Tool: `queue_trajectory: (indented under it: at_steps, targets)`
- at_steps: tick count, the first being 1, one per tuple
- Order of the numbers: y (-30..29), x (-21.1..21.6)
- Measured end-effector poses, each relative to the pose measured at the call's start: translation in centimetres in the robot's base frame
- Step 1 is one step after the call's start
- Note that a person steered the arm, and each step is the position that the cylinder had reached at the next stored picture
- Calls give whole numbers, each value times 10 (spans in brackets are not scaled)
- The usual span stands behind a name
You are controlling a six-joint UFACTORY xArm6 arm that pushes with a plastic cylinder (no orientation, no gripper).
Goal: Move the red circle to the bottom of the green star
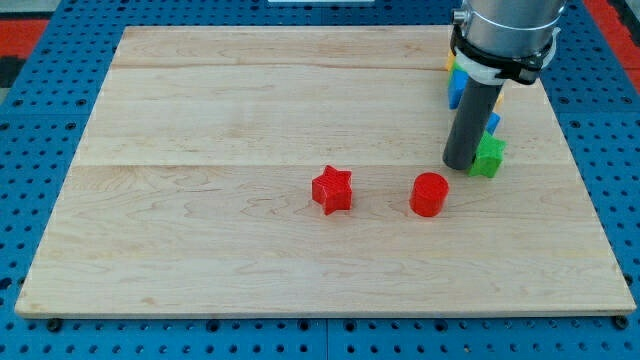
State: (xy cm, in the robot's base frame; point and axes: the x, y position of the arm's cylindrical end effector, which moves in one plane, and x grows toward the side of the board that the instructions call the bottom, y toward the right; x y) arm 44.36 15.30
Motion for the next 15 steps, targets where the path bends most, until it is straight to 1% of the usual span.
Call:
queue_trajectory:
  at_steps: [1,2,3,4,5,7,8,9,10,11,12,13,14,15]
  targets:
    - [-42,-3]
    - [-108,-24]
    - [-177,-26]
    - [-222,-25]
    - [-226,-11]
    - [-221,17]
    - [-200,28]
    - [-138,32]
    - [-59,32]
    - [-37,32]
    - [-37,38]
    - [-37,62]
    - [-24,82]
    - [5,85]
